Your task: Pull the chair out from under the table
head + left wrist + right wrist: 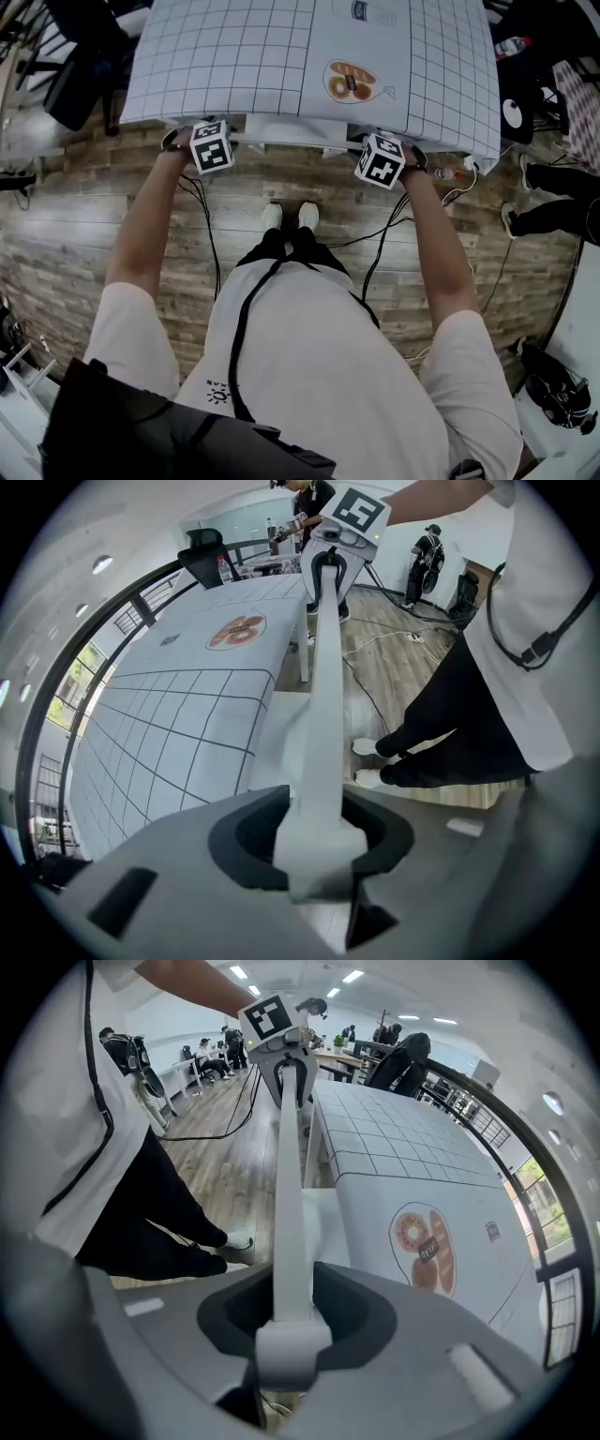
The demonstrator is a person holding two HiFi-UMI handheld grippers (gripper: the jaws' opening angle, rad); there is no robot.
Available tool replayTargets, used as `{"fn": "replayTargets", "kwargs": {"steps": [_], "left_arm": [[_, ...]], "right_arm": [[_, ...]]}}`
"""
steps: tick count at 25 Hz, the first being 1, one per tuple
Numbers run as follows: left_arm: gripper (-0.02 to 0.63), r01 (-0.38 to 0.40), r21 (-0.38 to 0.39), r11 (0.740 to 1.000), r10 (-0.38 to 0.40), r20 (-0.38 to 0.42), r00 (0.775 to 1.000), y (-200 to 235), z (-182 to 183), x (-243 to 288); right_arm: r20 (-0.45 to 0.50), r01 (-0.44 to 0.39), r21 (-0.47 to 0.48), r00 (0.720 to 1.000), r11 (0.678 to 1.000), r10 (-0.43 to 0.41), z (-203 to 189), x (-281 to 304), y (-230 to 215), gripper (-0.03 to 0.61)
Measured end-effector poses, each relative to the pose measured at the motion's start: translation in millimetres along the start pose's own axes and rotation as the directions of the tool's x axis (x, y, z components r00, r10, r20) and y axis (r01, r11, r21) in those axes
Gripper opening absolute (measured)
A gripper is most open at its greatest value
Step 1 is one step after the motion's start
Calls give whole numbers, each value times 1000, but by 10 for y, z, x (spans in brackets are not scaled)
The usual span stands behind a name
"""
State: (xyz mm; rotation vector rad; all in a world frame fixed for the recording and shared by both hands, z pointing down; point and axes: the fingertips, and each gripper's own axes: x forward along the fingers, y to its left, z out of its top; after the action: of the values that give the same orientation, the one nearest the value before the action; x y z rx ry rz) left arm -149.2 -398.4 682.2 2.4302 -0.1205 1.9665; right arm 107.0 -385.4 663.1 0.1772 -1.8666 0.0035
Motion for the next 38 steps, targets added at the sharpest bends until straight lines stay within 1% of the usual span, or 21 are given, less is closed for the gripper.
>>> {"fn": "replayTargets", "kwargs": {"steps": [4,9,17,20,24,28,34,38], "left_arm": [[127,14,-1,1000,-14,11,1000,-261,0,-21],[127,30,-16,999,-30,35,999,-652,7,-71],[127,39,10,999,-39,30,999,-1553,-70,-119],[127,57,-2,998,-57,39,998,-1885,-98,-134],[129,78,-23,997,-77,51,996,-2197,-143,-152],[129,82,-41,996,-78,73,994,-2290,-188,-144],[132,114,-13,993,-113,103,988,-2305,-191,-164],[132,136,9,991,-136,118,984,-2342,-198,-209]], "right_arm": [[4,-14,8,1000,1000,14,-34,-41,246,104],[21,-22,23,1000,999,22,-68,-119,662,105],[6,-47,31,999,998,46,-132,-213,1556,104],[-10,-56,27,998,998,56,-151,-243,1856,104],[-29,-71,38,997,997,72,-167,-269,2187,104],[-20,-65,57,998,996,67,-162,-259,2304,106],[-26,-95,65,995,993,97,-152,-251,2323,107],[-50,-111,85,992,990,115,-131,-248,2338,109]]}}
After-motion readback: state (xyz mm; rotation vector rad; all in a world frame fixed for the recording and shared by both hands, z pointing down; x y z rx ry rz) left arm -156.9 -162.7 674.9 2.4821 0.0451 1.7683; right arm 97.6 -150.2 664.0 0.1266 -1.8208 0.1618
